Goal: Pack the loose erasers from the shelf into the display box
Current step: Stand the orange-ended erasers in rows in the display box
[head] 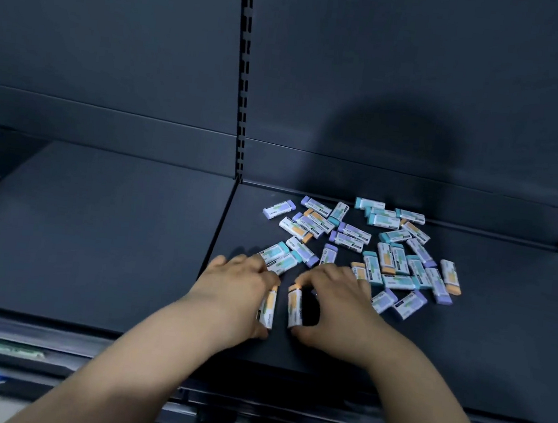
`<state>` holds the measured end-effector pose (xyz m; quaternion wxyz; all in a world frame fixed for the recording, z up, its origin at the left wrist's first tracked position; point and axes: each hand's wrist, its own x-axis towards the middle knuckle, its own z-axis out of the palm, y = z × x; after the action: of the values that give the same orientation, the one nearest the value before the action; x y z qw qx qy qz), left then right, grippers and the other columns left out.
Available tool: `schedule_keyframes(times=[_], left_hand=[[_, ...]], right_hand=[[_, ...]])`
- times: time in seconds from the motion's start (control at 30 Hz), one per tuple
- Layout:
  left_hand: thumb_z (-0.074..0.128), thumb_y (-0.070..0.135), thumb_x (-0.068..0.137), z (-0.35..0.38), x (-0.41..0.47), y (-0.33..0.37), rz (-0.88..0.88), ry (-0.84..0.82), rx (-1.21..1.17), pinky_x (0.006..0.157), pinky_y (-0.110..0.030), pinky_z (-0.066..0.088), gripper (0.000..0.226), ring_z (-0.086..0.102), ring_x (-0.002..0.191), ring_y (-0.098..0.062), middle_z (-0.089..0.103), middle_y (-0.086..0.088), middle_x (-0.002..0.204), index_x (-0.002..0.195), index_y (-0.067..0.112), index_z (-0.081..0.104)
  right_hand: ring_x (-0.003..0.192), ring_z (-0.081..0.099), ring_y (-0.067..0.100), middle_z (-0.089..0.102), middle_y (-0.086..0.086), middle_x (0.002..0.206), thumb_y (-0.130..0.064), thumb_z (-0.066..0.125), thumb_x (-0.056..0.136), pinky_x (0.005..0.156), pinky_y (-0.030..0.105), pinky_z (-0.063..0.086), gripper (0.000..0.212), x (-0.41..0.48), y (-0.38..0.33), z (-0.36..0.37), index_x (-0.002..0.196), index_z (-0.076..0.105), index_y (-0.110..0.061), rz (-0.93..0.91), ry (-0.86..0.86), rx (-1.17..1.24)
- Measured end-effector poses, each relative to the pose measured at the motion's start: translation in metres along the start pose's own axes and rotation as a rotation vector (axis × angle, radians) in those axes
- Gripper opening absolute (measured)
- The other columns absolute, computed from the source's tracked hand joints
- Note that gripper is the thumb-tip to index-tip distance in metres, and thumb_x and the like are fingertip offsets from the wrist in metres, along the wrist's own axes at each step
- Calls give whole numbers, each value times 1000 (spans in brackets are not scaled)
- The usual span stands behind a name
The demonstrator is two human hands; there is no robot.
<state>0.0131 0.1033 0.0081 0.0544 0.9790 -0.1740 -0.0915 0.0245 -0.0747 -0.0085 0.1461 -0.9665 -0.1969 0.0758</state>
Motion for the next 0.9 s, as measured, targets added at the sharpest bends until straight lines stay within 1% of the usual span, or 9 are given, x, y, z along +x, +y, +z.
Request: schedule_keyframes(times=[0.1, 0.23, 0.4, 0.53, 0.63, 0.7, 0.8, 0.9], left_hand=[[67, 51, 73, 6, 0, -3, 25, -1, -1, 100, -32, 25, 71, 34, 126, -17, 38, 5, 134, 135, 32, 38], [67, 55, 71, 10, 0, -12, 41, -12, -38, 99, -32, 26, 74, 33, 126, -17, 38, 6, 134, 135, 31, 38], [68, 57, 69, 13, 1, -19, 79, 10, -103, 100, -32, 26, 73, 34, 123, -17, 39, 6, 131, 132, 32, 41], [65, 57, 70, 20, -6, -26, 110, 81, -158, 98, -31, 27, 66, 37, 119, -15, 41, 7, 125, 126, 32, 42], [62, 57, 71, 22, -10, -30, 115, 156, -177, 94, -29, 27, 64, 38, 117, -14, 41, 9, 124, 127, 34, 40], [60, 56, 72, 20, -13, -29, 101, 197, -172, 88, -27, 25, 63, 38, 115, -13, 43, 11, 124, 128, 35, 39], [60, 57, 72, 16, -17, -27, 78, 216, -150, 80, -25, 20, 64, 38, 114, -12, 43, 13, 124, 129, 38, 39], [61, 58, 72, 12, -22, -26, 33, 224, -106, 77, -25, 17, 64, 37, 115, -11, 42, 16, 126, 129, 39, 39]], right_hand=[[111, 29, 14, 39, -11, 116, -50, 62, 64, 74, 27, 10, 58, 2, -2, 0, 117, 43, -34, -6, 9, -85], [115, 26, 13, 37, -13, 126, -51, 64, 66, 82, 29, 14, 69, 4, -10, 1, 129, 40, -36, 20, -45, -62], [113, 30, 14, 43, -12, 121, -56, 64, 67, 86, 33, 22, 63, 5, -27, 2, 124, 45, -36, 72, -47, -75], [112, 32, 12, 45, -13, 118, -57, 62, 66, 88, 33, 23, 60, -2, -35, 7, 121, 47, -37, 98, 35, -76], [112, 32, 10, 45, -15, 118, -56, 61, 66, 80, 31, 18, 57, -8, -42, 9, 119, 48, -38, 88, 116, -32], [113, 32, 10, 45, -15, 120, -55, 61, 68, 77, 29, 15, 58, -11, -46, 9, 121, 48, -37, 61, 152, -7], [115, 30, 9, 44, -15, 125, -52, 64, 71, 76, 26, 12, 62, -12, -46, 8, 127, 45, -35, 26, 170, 2], [117, 27, 8, 42, -15, 128, -48, 66, 72, 76, 23, 10, 64, -10, -44, 8, 130, 42, -35, -22, 167, 10]])
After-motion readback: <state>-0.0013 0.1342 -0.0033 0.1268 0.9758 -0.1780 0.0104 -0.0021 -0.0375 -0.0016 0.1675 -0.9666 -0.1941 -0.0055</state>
